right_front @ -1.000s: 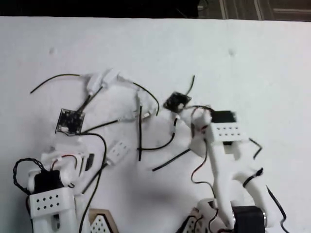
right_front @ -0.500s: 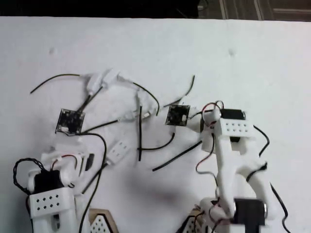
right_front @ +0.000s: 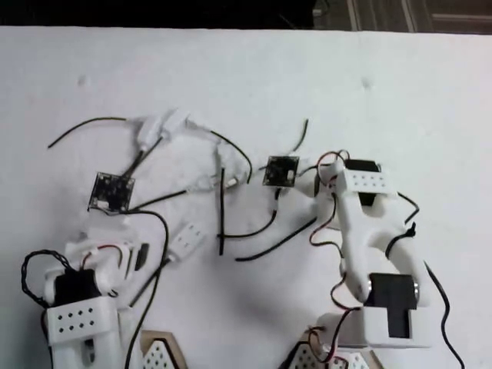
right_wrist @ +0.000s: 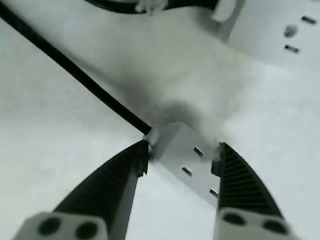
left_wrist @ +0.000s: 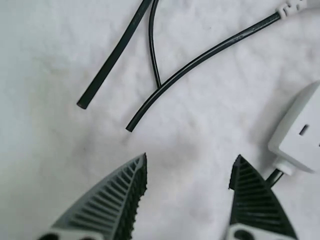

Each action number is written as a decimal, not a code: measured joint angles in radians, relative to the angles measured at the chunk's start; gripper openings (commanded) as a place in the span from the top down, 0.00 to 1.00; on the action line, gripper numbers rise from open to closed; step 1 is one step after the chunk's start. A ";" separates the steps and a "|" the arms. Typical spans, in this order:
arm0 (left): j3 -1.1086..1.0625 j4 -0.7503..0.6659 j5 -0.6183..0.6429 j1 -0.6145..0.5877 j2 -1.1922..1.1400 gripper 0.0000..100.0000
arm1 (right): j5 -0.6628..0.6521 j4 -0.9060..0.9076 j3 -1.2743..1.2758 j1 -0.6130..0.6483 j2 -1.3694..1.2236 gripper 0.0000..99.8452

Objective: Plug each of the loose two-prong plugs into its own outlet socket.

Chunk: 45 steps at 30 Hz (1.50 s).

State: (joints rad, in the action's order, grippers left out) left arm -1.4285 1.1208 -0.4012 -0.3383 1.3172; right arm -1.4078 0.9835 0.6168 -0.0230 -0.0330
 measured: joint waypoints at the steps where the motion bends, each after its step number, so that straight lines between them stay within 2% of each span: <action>1: 0.000 0.000 0.000 0.000 0.000 0.73 | 0.000 -0.011 0.000 -0.006 -0.014 0.81; 4: 0.000 0.000 0.000 0.000 0.000 0.73 | 0.009 -0.032 -0.008 -0.014 -0.061 0.81; 10: 0.000 0.000 0.000 0.000 0.000 0.73 | 0.167 -0.035 -0.006 -0.003 -0.063 0.81; 12: 0.000 0.000 0.000 0.000 0.000 0.73 | 0.224 -0.035 -0.009 0.012 -0.063 0.85; 16: 0.000 0.000 0.000 0.000 0.000 0.73 | 0.393 -0.009 -0.012 0.069 -0.064 0.99; 18: 0.000 0.000 0.000 0.000 0.000 0.73 | 0.500 -0.003 -0.012 0.115 -0.064 0.97; 23: 0.000 0.000 0.000 0.000 0.000 0.73 | 0.784 0.017 -0.012 0.193 -0.064 0.98; 27: 0.000 0.000 0.000 0.000 0.000 0.73 | 0.916 0.020 -0.014 0.224 -0.064 0.98; 34: 0.000 0.000 0.000 0.000 0.000 0.73 | 0.934 0.092 -0.002 0.247 -0.023 0.98; 40: 0.000 0.000 0.000 0.000 0.000 0.73 | 0.770 0.298 0.005 0.267 0.120 0.97; 45: 0.000 0.000 0.000 0.000 0.000 0.73 | 0.655 0.388 0.005 0.235 0.229 0.82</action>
State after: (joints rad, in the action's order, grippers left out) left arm -1.4285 1.1208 -0.4012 -0.3383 1.3172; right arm -0.7526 1.3717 0.6214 0.2117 0.1956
